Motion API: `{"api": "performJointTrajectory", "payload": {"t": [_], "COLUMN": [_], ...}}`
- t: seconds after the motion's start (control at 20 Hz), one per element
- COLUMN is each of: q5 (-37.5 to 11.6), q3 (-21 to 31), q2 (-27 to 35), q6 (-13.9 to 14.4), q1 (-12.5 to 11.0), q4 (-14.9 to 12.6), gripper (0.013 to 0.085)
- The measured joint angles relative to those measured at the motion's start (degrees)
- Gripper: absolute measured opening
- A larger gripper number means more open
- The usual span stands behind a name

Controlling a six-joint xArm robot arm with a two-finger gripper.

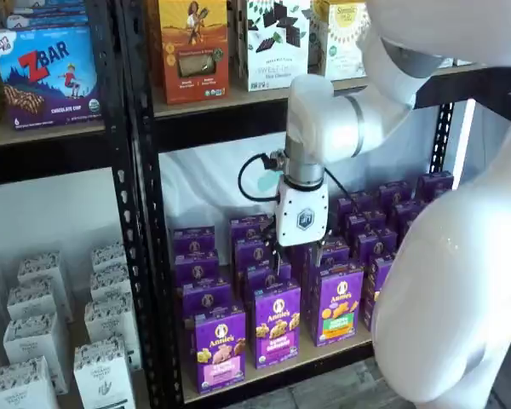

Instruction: Pick up the purple box with a pink patch in the middle, on the bottom shelf, the first box from the left

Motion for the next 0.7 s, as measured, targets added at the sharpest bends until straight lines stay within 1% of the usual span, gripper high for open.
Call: {"api": "performJointTrajectory", "payload": {"t": [0.25,0.4,0.5,0.6,0.7], "q5": [-3.2,-6.4,-7.6,-7.8,-7.9], "q3": [-1.9,-2.4,-3.0,-4.0,-4.8], "q2": [6.1,8.8,10.6,12.4,14.0], "q6": [0.3,1.6,3.3,6.1,6.9], "q1": [0.2,0.4,0.6,1.0,1.4], "q4": [-0.2,-1.7,-3.4,-6.2,-6.7], "gripper": [0.0850,0.0850,0.0850,0.0850,0.0850]}}
